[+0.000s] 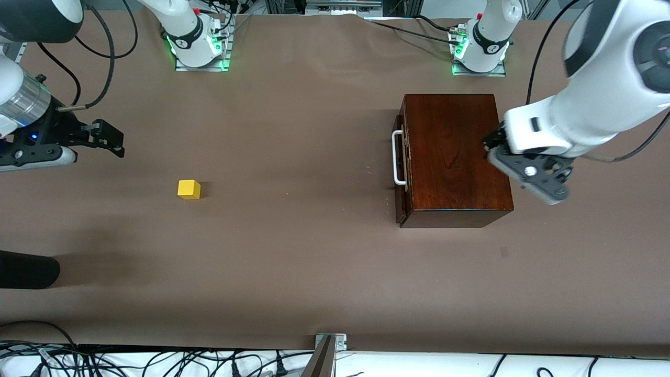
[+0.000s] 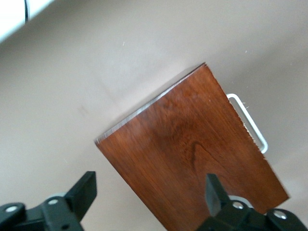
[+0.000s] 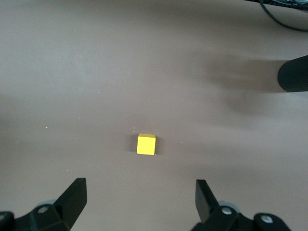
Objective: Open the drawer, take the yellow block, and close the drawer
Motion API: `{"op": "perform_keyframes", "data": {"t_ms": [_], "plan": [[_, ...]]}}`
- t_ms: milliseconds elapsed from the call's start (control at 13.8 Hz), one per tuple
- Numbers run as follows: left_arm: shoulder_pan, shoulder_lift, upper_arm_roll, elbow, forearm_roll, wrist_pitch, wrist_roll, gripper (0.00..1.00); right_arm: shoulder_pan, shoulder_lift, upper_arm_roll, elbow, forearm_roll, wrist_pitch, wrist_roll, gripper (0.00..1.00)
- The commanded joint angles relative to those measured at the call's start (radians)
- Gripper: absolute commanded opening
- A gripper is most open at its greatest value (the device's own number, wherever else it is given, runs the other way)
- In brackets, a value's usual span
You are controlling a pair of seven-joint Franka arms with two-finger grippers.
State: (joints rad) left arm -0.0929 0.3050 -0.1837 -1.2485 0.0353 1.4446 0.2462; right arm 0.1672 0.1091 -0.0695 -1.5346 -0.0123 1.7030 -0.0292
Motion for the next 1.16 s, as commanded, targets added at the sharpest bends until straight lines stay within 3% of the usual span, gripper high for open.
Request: {"op": "perform_keyframes", "data": {"t_ms": [0,217,362,1085], "plan": [[0.013,-0.214,0.072,-0.296,-0.086,0.088,-0.186,1.00,-0.012,0.017,0.008,0.022,-0.009,-0.005,-0.017,1.00],[0.070,-0.325,0.073,-0.454,-0.078,0.245,-0.378,1.00,-0.012,0.014,0.008,0.021,-0.002,-0.019,-0.003,1.00],[0.123,-0.375,0.073,-0.534,-0.078,0.258,-0.404,1.00,-0.012,0.011,0.008,0.021,-0.001,-0.019,-0.002,1.00],[0.079,-0.373,0.124,-0.543,-0.069,0.252,-0.372,1.00,-0.012,0.011,0.008,0.021,0.003,-0.006,-0.003,1.00]]}}
